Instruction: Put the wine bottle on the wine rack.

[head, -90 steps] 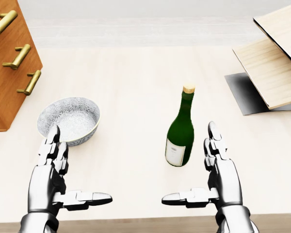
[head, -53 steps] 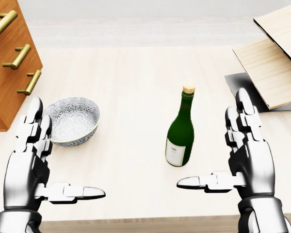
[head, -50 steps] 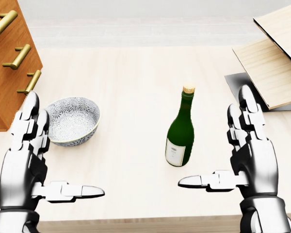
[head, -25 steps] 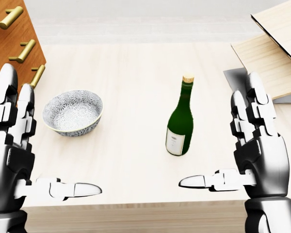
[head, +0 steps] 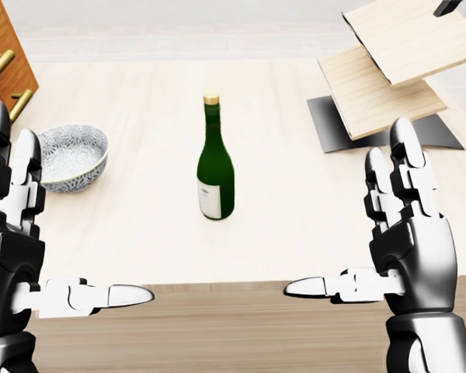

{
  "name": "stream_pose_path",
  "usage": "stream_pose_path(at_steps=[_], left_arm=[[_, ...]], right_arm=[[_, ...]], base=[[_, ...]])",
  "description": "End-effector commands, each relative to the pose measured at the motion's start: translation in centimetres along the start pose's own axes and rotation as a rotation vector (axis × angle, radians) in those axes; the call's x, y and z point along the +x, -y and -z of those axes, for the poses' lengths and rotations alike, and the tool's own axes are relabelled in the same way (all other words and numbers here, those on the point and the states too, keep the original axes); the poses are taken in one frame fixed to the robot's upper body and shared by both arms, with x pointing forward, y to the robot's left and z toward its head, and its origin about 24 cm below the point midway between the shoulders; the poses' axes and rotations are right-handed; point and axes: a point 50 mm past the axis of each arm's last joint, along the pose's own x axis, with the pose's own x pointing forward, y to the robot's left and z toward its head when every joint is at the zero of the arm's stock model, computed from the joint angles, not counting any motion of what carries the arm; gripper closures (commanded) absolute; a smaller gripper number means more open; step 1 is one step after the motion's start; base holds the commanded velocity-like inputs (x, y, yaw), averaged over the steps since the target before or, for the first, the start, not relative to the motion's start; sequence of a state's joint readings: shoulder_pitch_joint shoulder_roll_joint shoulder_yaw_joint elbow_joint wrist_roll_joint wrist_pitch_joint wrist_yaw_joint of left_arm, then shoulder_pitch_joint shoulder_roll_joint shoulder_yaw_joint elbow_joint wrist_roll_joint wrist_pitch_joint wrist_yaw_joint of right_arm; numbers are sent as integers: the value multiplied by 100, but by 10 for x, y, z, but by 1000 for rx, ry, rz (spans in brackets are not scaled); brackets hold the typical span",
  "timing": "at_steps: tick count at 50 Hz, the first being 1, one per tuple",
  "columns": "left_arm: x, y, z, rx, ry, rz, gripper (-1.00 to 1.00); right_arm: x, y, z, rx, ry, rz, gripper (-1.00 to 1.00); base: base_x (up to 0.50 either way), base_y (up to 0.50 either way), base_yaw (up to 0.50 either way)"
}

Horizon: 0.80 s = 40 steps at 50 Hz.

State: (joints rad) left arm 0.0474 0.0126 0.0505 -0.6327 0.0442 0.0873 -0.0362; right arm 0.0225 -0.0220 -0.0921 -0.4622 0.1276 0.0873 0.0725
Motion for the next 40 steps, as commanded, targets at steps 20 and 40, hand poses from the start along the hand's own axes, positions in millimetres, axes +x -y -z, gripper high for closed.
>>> stream_pose_path(at_steps=[20, 40], left_arm=[[-10, -6, 8, -10, -55, -4, -100], [-11, -1, 7, -27, -53, 24, -100]], right_arm=[[-1, -13, 8, 65, -33, -63, -100], [1, -15, 28, 57, -114, -87, -100]], base=[[-5, -48, -2], [-7, 0, 33]])
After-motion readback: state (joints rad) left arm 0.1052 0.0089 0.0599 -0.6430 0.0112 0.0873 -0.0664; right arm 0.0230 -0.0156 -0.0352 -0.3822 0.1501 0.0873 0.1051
